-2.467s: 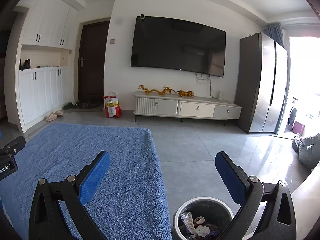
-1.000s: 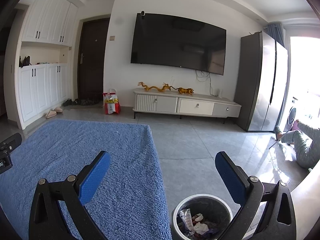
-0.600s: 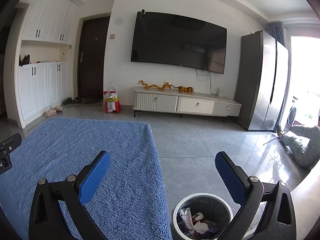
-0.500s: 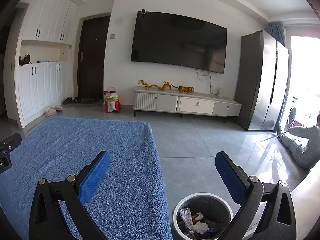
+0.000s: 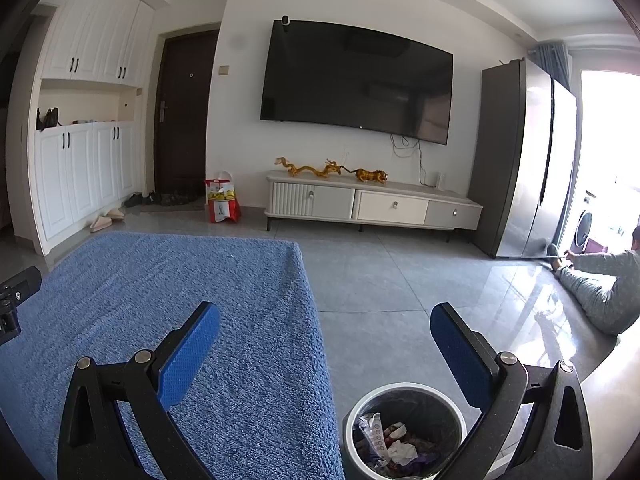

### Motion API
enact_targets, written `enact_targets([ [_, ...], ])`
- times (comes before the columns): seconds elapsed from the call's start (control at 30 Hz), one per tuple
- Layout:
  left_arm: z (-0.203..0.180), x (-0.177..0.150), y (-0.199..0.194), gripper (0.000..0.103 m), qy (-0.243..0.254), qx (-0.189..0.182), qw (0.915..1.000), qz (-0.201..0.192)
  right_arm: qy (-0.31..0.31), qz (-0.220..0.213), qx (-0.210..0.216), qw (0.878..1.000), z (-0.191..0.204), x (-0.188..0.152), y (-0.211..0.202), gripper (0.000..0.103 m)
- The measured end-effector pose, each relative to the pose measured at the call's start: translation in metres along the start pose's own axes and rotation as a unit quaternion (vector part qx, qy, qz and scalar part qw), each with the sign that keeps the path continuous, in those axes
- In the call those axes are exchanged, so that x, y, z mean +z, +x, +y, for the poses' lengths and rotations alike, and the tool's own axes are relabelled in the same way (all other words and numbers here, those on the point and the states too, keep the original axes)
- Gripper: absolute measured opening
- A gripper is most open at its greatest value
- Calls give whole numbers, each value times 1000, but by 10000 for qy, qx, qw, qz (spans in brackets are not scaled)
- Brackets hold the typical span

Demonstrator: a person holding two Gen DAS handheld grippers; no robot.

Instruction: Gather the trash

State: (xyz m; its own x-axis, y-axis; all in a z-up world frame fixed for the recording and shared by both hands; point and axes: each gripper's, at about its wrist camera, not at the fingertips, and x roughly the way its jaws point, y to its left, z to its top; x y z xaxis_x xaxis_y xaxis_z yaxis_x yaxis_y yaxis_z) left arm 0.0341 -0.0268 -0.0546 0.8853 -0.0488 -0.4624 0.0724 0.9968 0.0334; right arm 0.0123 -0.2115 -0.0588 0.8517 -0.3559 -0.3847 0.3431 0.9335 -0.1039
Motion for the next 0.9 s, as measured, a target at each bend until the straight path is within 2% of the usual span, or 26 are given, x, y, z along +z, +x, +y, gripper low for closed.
enact_targets([
  [0.9,-2,-4,2,92,-15,-91,9999,107,-8,46,-28,10000,-3,-7,2,103],
])
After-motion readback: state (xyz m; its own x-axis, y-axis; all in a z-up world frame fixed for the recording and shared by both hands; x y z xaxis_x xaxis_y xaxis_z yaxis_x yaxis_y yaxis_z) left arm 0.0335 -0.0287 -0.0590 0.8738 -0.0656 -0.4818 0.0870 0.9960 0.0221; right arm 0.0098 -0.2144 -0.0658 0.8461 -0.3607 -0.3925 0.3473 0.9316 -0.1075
